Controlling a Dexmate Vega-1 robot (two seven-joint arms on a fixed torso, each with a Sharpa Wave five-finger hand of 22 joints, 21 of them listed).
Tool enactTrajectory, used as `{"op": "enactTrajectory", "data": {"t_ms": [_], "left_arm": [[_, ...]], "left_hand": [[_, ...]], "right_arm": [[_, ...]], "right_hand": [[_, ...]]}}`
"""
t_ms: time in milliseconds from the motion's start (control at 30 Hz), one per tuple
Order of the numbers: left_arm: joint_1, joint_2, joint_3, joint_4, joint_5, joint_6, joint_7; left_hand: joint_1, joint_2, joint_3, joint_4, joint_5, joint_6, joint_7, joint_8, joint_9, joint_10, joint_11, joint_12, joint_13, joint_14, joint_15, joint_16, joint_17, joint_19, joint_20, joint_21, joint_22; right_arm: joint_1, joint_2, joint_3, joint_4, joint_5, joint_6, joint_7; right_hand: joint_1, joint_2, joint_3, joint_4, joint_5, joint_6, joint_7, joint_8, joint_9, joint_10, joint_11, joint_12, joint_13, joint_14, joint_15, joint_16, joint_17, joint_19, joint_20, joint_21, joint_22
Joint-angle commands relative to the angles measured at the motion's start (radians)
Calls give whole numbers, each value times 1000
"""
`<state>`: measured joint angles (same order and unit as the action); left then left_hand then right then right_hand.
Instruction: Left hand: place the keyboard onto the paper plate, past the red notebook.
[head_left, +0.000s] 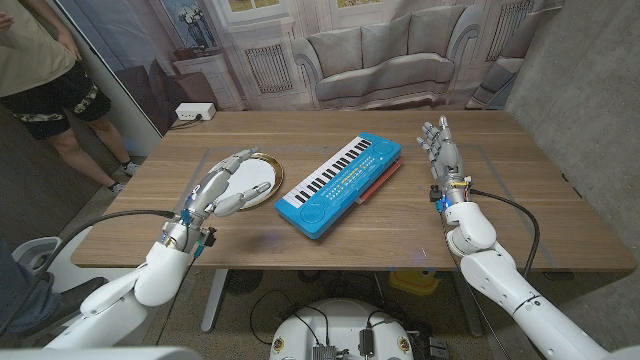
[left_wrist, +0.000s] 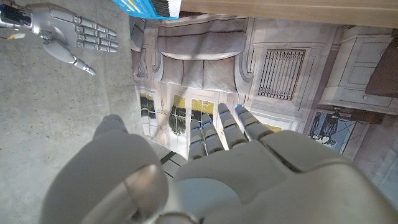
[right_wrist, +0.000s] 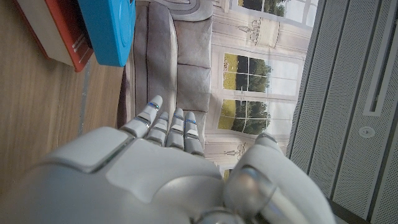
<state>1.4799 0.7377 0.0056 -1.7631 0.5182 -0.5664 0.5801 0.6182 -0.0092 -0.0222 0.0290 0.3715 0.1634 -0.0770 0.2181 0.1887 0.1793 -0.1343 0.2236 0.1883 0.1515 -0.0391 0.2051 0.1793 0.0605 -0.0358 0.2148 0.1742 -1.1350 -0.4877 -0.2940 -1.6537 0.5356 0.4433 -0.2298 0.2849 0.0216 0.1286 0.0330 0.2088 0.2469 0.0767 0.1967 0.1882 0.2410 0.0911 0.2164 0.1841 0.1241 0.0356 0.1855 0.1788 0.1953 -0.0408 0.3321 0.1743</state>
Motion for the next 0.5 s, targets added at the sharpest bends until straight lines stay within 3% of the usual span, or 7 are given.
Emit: {"op": "enactTrajectory", "data": {"t_ms": [33,200,500], "left_arm": [[41,32,-8,-44,180,86,136],[61,45,-1,-71,245,143,200],[87,93,29,-135,343,312,212]], "left_hand": [[14,-1,0,-7,9,-3,-9,-3,2,3,-10,-5,6,15,-92,-4,3,8,-57,1,4],[31,-10,-1,-19,16,-6,-15,-4,2,4,-12,-7,6,17,-98,-5,3,13,-58,0,4],[81,-43,-6,-52,31,-27,-24,-10,3,-8,-23,-16,7,11,-102,-11,2,16,-61,-4,3]], "right_arm": [[-10,5,4,-21,-16,-2,-24],[-17,-2,16,-43,-10,-11,-32],[-43,-24,44,-83,-11,1,-28]], "right_hand": [[15,1,5,-6,-3,7,1,5,4,9,-4,2,2,10,4,2,2,13,-7,-3,5],[22,1,7,-10,-4,8,2,5,4,10,-4,2,2,10,5,2,1,12,-6,-5,5],[32,-2,8,-19,-5,9,2,5,4,10,-1,1,2,10,6,1,1,11,-4,-10,5]]}}
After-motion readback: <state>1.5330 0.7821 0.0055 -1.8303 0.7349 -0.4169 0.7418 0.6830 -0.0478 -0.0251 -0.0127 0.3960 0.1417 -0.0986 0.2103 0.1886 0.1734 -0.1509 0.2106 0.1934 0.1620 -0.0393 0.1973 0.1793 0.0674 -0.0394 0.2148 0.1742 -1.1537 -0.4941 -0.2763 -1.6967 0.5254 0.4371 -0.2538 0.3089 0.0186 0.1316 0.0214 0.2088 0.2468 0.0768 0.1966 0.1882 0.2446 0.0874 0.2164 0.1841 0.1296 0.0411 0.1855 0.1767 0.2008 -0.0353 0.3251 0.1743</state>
